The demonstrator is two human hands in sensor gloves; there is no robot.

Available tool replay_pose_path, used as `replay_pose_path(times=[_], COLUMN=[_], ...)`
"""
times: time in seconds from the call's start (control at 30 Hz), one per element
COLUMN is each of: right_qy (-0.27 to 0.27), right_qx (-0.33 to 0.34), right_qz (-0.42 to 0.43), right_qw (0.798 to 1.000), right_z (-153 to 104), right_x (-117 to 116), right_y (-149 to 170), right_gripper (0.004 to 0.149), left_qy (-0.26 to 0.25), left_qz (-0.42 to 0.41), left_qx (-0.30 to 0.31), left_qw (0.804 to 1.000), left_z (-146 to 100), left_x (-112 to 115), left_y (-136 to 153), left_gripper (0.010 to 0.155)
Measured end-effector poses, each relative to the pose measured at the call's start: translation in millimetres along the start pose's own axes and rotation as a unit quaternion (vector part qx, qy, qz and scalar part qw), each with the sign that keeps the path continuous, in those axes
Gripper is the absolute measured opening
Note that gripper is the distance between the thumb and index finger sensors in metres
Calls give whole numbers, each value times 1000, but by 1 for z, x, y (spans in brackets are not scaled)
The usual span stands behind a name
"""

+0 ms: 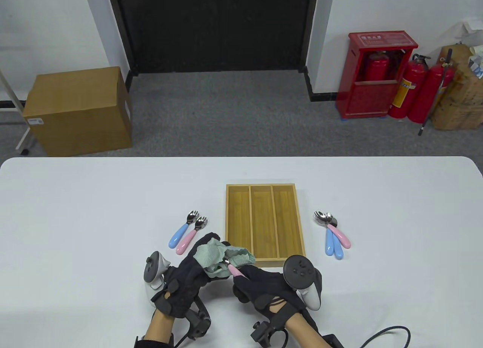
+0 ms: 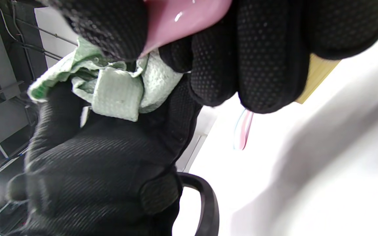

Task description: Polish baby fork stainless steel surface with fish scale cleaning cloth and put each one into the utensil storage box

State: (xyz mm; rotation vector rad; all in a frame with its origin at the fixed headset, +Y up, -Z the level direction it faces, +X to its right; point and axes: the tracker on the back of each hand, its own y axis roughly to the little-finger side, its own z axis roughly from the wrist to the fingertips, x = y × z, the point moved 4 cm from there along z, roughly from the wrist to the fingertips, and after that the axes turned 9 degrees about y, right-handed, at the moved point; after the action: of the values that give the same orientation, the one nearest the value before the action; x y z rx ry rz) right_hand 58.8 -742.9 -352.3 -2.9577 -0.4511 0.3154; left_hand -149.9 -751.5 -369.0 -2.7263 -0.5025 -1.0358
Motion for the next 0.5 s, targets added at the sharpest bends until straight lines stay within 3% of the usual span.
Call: replay_pose_path(times=[0.07, 0.2, 0.33, 0.4, 0.5], right_qy=[4, 3, -1, -2, 2], right_qx=[0, 13, 47, 59, 77], right_qz=[1, -21, -78, -97, -102], right_qw=[1000, 1000, 996, 994, 992], right_z=[0, -1, -2, -3, -4], right_x=[3, 4, 0, -3, -3], right_y=[1, -2, -8, -10, -14], right_gripper=[44, 44, 44, 44, 44], left_qy=[28, 21, -40, -56, -63], left_qz=[6, 2, 13, 34, 83], left_qx=[0, 4, 1, -2, -19], left_qw=[1000, 1000, 999, 998, 994], left_z=[1, 1, -4, -4, -3], left_x=[5, 4, -4, -8, -8], left_y=[-1, -1, -2, -5, -11], left_gripper=[77, 89, 69, 56, 50])
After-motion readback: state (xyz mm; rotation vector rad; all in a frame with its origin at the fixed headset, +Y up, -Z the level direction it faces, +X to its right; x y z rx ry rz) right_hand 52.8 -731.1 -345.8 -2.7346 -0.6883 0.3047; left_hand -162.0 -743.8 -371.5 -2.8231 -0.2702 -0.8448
